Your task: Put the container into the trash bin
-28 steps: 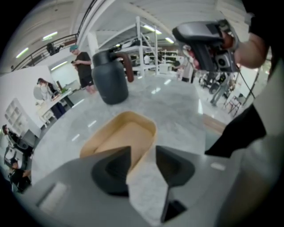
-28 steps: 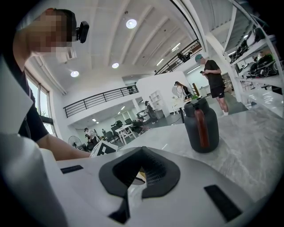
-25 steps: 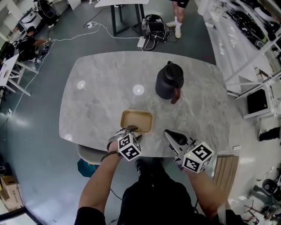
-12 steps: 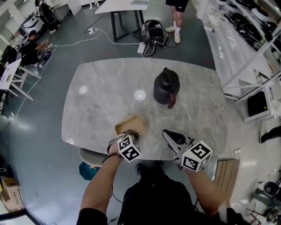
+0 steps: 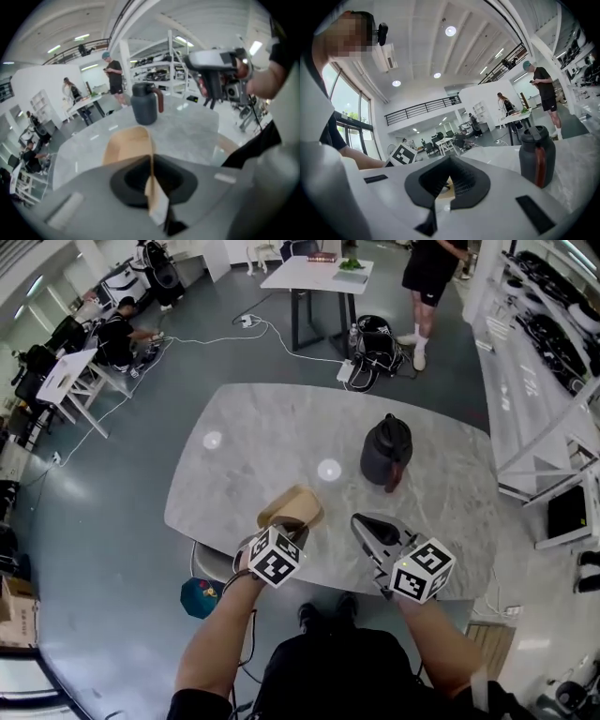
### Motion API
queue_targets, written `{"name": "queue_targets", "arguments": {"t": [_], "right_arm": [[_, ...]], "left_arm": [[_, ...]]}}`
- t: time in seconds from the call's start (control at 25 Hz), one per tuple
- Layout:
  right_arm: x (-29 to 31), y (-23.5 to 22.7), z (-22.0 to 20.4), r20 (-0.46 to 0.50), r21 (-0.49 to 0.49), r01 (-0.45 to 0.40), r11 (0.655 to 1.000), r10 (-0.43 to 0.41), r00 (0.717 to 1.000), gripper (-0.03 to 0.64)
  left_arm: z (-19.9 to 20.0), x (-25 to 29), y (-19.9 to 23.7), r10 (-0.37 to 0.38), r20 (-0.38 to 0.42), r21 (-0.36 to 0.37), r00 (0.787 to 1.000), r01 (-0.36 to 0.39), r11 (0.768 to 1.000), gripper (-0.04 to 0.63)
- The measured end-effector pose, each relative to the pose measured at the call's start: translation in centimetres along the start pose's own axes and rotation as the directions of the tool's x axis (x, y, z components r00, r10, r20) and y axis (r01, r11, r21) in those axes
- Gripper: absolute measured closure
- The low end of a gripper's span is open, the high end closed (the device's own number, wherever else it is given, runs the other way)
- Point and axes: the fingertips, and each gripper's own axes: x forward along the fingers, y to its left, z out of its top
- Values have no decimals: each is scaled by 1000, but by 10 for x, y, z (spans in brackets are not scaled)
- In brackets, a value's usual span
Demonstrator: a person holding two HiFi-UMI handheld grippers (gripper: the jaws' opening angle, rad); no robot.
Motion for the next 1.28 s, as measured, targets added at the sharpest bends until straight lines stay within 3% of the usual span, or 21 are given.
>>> {"name": "queue_targets", "arguments": {"t": [0.2,0.4,0.6,0.92,1.28], "right_arm": [[21,31,13,-11,-33,-106,994,106,994,624],[47,57,8,-46,-57,-206,977,204,978,624],[82,100,0,-100,-93,-322,942,313,945,624],[157,200,-16,-142,-130,-419,898,402,905,624],[246,344,-63,-194,-110,-560,821,535,822,624]], "left_arm": [[3,-58,20,100,71,-127,992,-90,988,568],[-5,-109,34,217,141,-252,966,-177,951,568],[-39,-164,54,354,173,-364,919,-275,890,568],[-140,-261,81,490,182,-467,853,-363,806,568],[-283,-387,87,645,106,-586,757,-476,656,568]]}}
